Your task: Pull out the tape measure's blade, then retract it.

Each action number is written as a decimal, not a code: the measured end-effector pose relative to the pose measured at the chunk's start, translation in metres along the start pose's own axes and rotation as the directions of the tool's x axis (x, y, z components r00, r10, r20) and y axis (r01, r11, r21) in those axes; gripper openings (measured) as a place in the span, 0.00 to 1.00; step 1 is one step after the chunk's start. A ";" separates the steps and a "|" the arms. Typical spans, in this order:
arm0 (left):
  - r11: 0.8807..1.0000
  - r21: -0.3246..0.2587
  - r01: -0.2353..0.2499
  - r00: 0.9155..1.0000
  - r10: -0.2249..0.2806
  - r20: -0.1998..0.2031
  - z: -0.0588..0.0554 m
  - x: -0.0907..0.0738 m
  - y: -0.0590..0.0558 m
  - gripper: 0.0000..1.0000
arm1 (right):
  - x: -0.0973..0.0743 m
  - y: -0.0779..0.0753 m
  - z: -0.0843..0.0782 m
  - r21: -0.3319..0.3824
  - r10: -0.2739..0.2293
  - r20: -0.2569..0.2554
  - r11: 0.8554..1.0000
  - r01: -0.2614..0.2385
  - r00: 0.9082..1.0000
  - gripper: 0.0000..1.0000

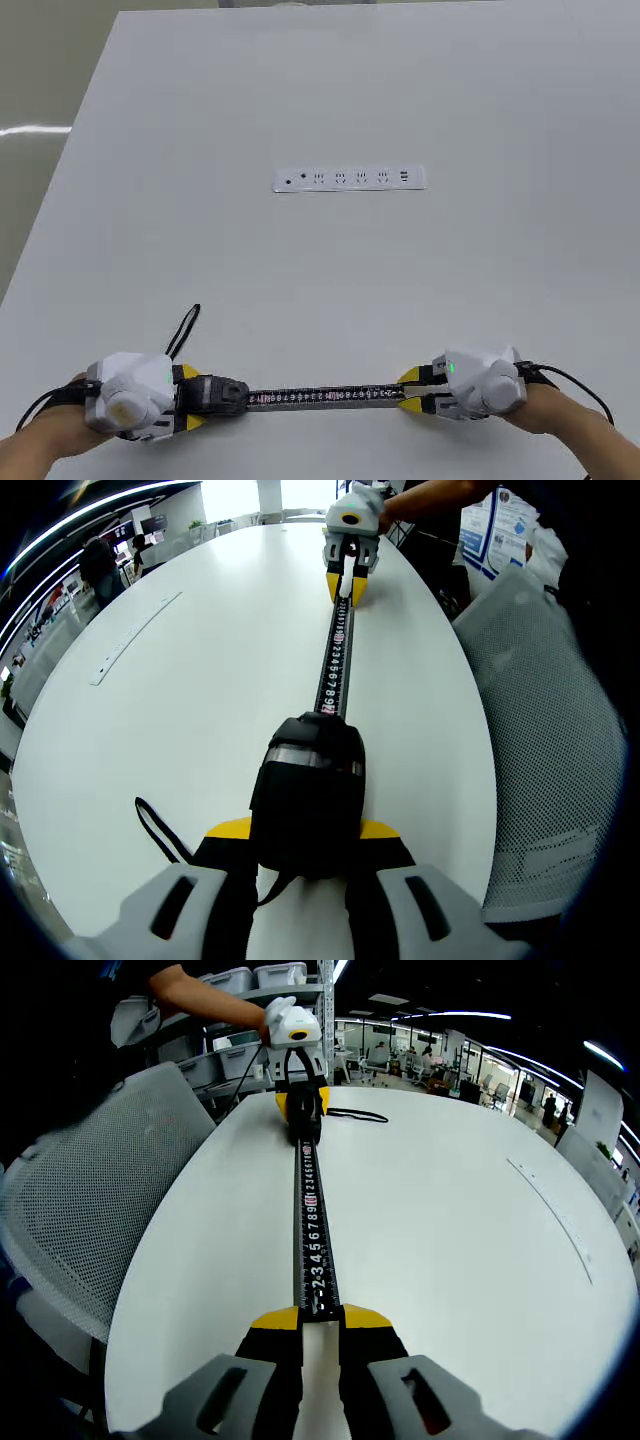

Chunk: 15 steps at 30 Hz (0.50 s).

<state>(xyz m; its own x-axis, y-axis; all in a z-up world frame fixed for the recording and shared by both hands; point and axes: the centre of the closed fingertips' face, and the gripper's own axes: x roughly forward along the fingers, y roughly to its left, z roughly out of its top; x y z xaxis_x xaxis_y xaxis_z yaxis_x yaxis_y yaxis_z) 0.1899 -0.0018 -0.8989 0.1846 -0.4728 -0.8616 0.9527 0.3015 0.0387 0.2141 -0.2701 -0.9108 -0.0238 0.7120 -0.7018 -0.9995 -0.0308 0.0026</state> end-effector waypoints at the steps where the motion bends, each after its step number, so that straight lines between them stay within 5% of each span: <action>1: 1.000 0.000 0.000 1.000 0.000 0.000 0.000 0.000 0.000 0.30 | 0.000 0.000 -0.001 0.001 0.000 -0.002 1.000 0.000 1.000 0.10; 15: 1.000 0.000 -0.001 1.000 0.001 -0.006 0.000 0.001 0.000 0.30 | -0.002 0.000 -0.008 0.002 0.000 -0.019 1.000 0.000 1.000 0.11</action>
<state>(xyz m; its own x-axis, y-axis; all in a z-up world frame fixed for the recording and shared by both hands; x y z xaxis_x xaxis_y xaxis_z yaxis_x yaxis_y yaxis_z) 0.1905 -0.0027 -0.8998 0.1845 -0.4671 -0.8647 0.9523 0.3026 0.0397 0.2145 -0.2765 -0.9152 -0.0237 0.6982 -0.7155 -0.9996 -0.0294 0.0044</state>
